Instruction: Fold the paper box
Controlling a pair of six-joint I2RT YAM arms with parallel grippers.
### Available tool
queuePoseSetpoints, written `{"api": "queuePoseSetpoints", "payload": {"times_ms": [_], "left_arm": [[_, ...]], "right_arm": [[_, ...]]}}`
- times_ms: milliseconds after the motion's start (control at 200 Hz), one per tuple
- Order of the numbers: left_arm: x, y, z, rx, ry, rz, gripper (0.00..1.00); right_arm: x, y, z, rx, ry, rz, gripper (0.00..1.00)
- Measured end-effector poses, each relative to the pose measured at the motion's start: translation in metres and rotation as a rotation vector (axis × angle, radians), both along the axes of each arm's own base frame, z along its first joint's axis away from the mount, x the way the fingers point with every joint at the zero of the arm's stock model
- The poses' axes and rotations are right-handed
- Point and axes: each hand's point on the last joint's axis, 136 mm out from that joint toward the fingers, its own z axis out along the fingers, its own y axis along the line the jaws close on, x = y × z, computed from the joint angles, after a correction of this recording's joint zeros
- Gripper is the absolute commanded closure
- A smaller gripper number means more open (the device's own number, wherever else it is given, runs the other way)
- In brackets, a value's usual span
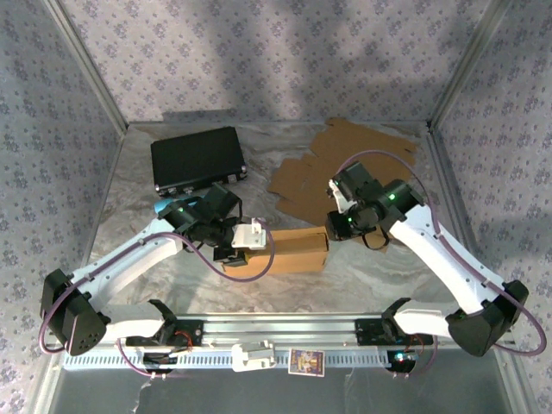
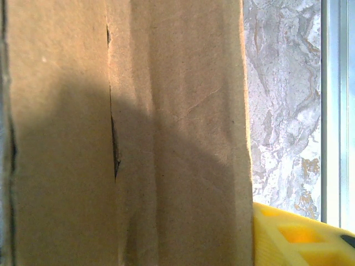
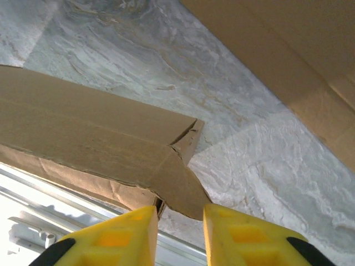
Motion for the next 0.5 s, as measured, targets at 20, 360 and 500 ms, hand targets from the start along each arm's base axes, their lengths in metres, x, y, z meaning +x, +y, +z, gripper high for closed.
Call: {"api": "queuePoseSetpoints", "payload": {"times_ms": [20,360,500], "left_arm": [[0.0,0.0,0.0,0.0,0.0,0.0,0.46],[0.0,0.0,0.0,0.0,0.001,0.0,0.46],[0.0,0.0,0.0,0.0,0.001,0.0,0.46]], "right_arm": [[0.0,0.001,0.0,0.004,-0.004,0.006,0.69],[-0.005,-0.009,-0.015,0.015,-0.048,0.111,0.71],[-0.002,-0.013,-0.019,0.008,-0.059,0.124,0.74]]}}
